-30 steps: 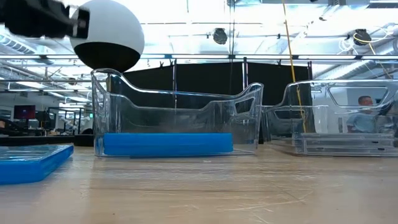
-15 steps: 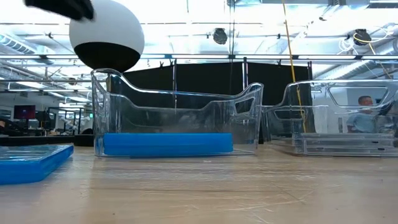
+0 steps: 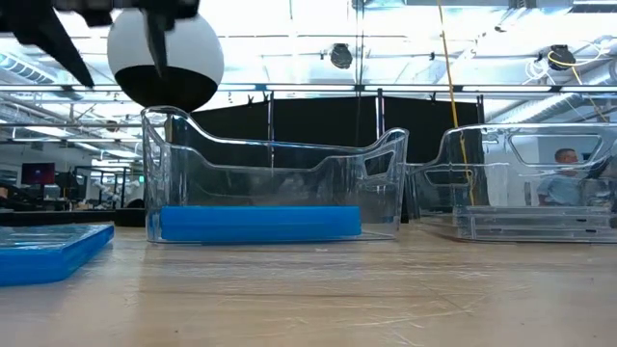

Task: Pick & place jewel cases by type
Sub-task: Adjust the bins

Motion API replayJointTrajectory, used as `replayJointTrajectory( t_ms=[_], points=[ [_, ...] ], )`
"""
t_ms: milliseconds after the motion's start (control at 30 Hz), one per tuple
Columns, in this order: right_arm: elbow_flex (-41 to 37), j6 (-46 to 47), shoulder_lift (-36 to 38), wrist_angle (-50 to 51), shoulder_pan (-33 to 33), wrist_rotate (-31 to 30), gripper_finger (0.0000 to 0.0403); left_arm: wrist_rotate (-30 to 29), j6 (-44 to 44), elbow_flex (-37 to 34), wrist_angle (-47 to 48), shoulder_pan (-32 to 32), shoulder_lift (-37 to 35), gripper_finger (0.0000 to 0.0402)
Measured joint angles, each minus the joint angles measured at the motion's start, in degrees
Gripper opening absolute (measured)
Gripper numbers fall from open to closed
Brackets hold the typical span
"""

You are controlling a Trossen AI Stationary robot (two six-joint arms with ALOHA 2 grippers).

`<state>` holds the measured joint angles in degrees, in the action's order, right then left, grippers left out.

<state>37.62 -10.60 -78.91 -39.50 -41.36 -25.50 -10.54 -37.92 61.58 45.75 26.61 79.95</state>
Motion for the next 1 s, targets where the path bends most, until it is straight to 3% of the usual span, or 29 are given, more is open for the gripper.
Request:
replayJointTrajectory(
  t_ms=[300,467,833,1000],
  points=[
    [-0.3,-5.0,0.0,-0.6,0.0,0.0,0.0006,0.7,-8.3,0.0,1.6,-7.3,6.4,0.0201],
    [-0.3,-5.2,0.0,0.8,0.0,0.0,0.0006,5.2,-10.1,-0.1,3.6,-10.4,7.1,0.0158],
    [-0.3,-5.1,0.0,2.1,0.0,0.0,0.0006,6.8,-8.9,-0.1,3.9,-11.9,7.1,0.0018],
    [-0.3,-5.1,0.0,2.1,0.0,0.0,0.0006,5.7,-1.9,-0.1,4.1,-11.4,7.1,0.0021]
  ],
)
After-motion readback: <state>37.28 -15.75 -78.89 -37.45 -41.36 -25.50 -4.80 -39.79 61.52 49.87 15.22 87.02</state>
